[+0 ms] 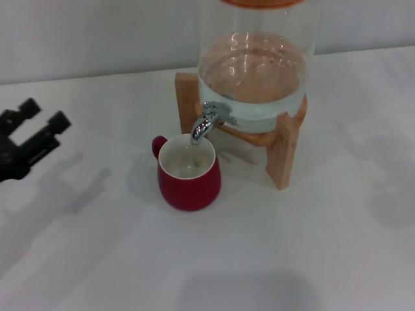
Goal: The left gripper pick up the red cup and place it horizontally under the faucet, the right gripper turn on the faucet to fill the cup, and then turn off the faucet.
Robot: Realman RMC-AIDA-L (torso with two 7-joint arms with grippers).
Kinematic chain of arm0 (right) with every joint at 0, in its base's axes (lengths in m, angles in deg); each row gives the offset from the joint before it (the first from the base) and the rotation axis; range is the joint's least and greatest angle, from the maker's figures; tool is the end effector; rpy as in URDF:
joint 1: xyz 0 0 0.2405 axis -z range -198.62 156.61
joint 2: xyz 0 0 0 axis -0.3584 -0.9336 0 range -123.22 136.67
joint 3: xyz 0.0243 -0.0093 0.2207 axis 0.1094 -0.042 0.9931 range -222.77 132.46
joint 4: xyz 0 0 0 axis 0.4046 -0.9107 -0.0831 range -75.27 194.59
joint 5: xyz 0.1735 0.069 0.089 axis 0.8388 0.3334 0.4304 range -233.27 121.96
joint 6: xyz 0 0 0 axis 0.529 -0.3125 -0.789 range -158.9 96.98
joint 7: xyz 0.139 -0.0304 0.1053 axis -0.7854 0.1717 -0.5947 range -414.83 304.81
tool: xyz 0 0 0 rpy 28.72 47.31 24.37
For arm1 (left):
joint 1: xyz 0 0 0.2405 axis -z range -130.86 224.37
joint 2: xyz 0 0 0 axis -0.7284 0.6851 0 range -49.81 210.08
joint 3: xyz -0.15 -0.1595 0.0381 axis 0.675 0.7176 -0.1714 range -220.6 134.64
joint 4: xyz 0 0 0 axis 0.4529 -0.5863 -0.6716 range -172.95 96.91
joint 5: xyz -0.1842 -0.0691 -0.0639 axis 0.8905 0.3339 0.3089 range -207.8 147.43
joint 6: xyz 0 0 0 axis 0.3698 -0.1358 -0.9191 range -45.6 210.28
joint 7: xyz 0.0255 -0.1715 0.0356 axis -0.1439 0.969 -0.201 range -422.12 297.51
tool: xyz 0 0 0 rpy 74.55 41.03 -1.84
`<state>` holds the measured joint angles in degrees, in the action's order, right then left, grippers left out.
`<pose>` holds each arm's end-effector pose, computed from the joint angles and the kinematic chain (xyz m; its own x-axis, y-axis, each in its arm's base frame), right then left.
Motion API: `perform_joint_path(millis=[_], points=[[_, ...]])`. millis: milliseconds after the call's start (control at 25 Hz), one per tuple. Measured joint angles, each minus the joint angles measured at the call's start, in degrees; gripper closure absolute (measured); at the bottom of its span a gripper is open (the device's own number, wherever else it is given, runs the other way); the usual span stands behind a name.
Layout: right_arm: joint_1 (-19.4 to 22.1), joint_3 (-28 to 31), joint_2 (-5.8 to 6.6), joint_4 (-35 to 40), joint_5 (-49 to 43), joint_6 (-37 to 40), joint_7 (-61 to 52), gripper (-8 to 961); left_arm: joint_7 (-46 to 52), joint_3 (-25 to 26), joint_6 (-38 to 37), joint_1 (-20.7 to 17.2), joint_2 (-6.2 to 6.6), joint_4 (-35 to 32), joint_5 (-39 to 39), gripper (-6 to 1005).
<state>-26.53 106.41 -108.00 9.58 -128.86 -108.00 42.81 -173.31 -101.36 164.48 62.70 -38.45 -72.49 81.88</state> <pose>0.3335 0.2839 0.2026 0.5036 0.0305 -0.8634 -0.8365 -0.2327 -0.4961 -0.2313 0.3186 0.0246 0.5021 0.1574 0.8504 0.6489 -0.7186 -0.2501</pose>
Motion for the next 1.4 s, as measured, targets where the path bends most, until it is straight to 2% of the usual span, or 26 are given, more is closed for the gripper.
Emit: perform_joint_path(millis=[80,240,440,520,600,760,920,1040,1200,1400], points=[[0.06,0.04,0.01,0.01,-0.04,-0.14,-0.01,232,0.08,1.2,2.59,-1.06,0.11,0.0,1.35,353],[0.39,0.04,0.03,-0.1,-0.3,-1.21,-0.21,232,-0.81,7.03,5.92,-2.74,-0.56,-0.02,2.27,255],[3.41,-0.44,-0.04,-3.9,-1.04,-13.02,-1.44,232,-4.16,8.97,6.95,-3.78,-0.75,0.97,5.12,115],[4.76,-2.09,-0.3,-7.64,-2.04,-15.97,-2.95,232,-5.2,8.99,6.96,-3.88,-0.75,1.25,6.35,115],[6.56,-5.66,-0.57,-12.57,-3.21,-17.09,-4.96,233,-5.4,8.99,6.9,-3.33,-0.72,1.37,7.24,115],[10.99,-18.21,-1.08,-23.96,-4.27,-14.65,-7.93,233,-5.4,9.01,6.67,-2.58,-0.72,1.39,7.93,115],[16.32,-32.69,-0.92,-38.86,-7.34,-5.66,-10.24,233,-5.41,9.1,6.28,-1.98,-0.7,1.41,8.16,116],[18.59,-40.77,-0.73,-47.52,-11.14,-0.47,-12.12,233,-5.43,9.28,5.8,-1.85,-0.68,1.37,8.28,116],[18.52,-49.4,-0.73,-53.36,-15.49,3.73,-13.46,233,-5.43,9.29,5.13,-1.53,-0.68,1.24,9.31,116],[14.3,-59.46,-0.64,-53.81,-23.65,12.52,-18.55,233,-5.45,9.33,4.19,-0.94,-0.68,1.22,9.49,116]])
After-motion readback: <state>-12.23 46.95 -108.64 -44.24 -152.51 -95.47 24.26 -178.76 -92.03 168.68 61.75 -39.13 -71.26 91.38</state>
